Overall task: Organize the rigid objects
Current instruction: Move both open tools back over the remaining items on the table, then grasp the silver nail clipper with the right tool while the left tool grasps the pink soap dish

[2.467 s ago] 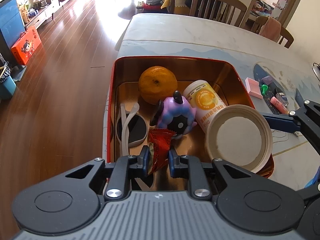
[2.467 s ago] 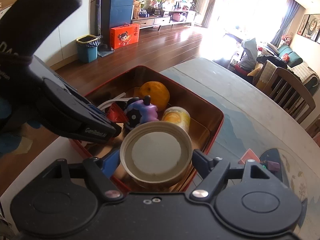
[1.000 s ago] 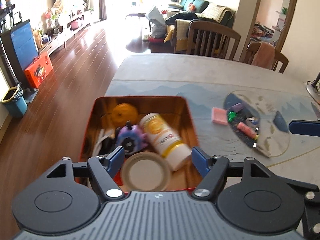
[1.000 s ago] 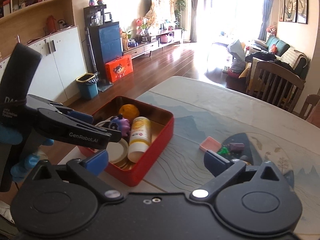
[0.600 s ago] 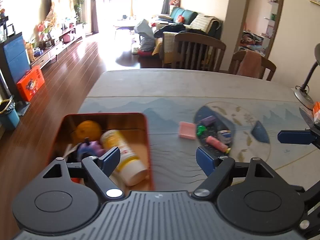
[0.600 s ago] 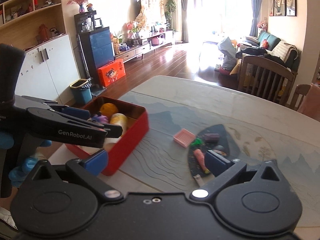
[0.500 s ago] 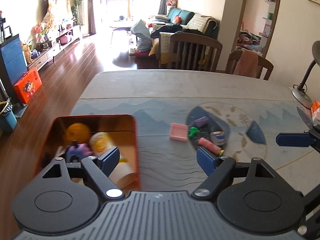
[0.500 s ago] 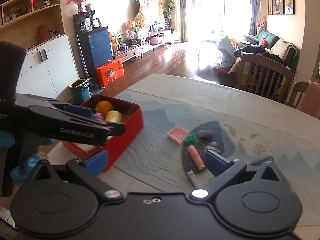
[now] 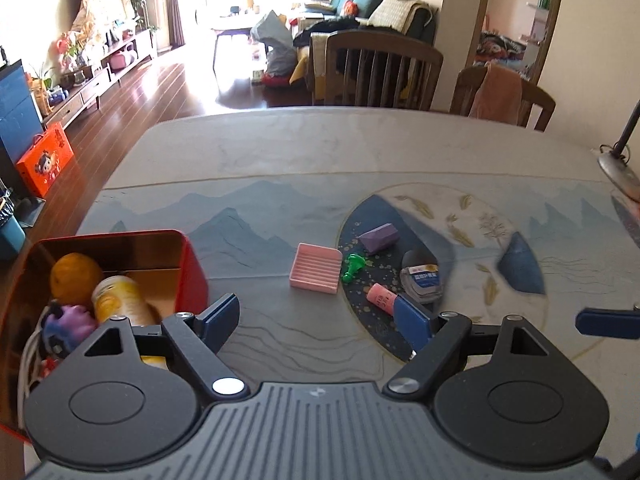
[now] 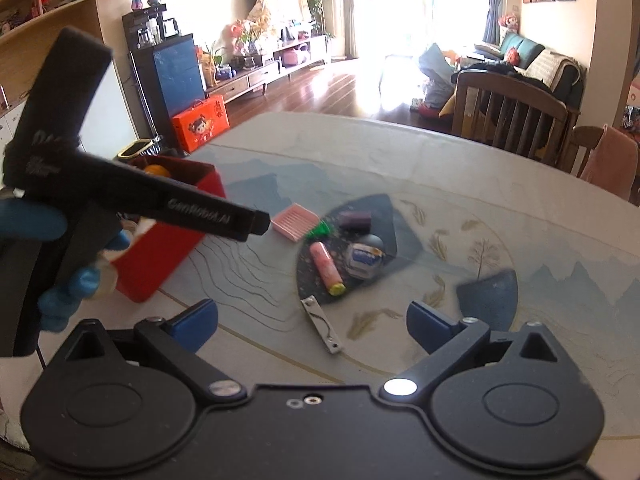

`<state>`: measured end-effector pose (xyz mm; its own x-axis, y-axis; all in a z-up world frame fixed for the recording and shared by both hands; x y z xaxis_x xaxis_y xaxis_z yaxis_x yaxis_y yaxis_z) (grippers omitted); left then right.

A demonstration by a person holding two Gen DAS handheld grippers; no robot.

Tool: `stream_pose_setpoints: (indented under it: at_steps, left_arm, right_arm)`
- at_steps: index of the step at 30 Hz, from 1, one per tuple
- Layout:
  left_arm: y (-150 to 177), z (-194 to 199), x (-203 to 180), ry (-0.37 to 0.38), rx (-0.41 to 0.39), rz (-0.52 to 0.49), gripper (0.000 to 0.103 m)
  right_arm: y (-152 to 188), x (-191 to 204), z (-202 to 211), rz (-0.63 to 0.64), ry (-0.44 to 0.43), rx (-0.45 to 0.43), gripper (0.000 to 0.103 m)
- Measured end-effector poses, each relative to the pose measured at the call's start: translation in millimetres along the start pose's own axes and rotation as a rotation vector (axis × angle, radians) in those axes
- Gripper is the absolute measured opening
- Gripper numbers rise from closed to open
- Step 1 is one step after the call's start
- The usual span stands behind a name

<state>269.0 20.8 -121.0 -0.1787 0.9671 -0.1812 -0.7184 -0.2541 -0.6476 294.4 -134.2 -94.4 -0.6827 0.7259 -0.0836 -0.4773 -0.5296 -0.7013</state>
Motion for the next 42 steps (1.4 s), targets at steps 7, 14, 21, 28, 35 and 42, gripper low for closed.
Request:
stream_pose_setpoints:
  at_steps: [7,14,21,28,35,42]
  left_arm:
    - [-5,-38,4,-0.024,0.044,-0.035,0.084]
    - [-4,-68,12,-0.013,0.092,-0.06,0.084]
    - [-3,-85,19,-0.011,0.115,-0.056,0.069]
    - [-4,-90,21,0.009,0.096,-0.059,0.06]
    - [-5,-88,18,0.014,0.084,-0.072,0.04]
    - [-4,-81,15,0.003,0.087,-0.081,0.04]
  right_arm:
    - [2,-1,-25,0.036,-0.029,0.038,0.09]
    - [5,0,-51,0.059,-0.053,0.081,0.075]
    - [7,5,-66,0.094,-0.063,0.101,0.054]
    - [8,9,-78,0.111,-0.059,0.114,0.042]
    - [10,15,-82,0.146,-0.039,0.11,0.02]
    - [12,19,-77,0.162,-0.04,0.1,0.01]
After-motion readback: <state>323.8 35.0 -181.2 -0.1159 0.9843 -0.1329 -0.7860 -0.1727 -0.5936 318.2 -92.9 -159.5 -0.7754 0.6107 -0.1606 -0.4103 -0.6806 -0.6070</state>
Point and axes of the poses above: each gripper's, at about its wrist camera, not at the fingertips, and z roughly against the way its jaws point, x to its left, y to its underside, the point moved 4 cm from there along -z, roughly the way its jaws point, and after that the axes turned 11 degrees about y, right-handed, at the moved point
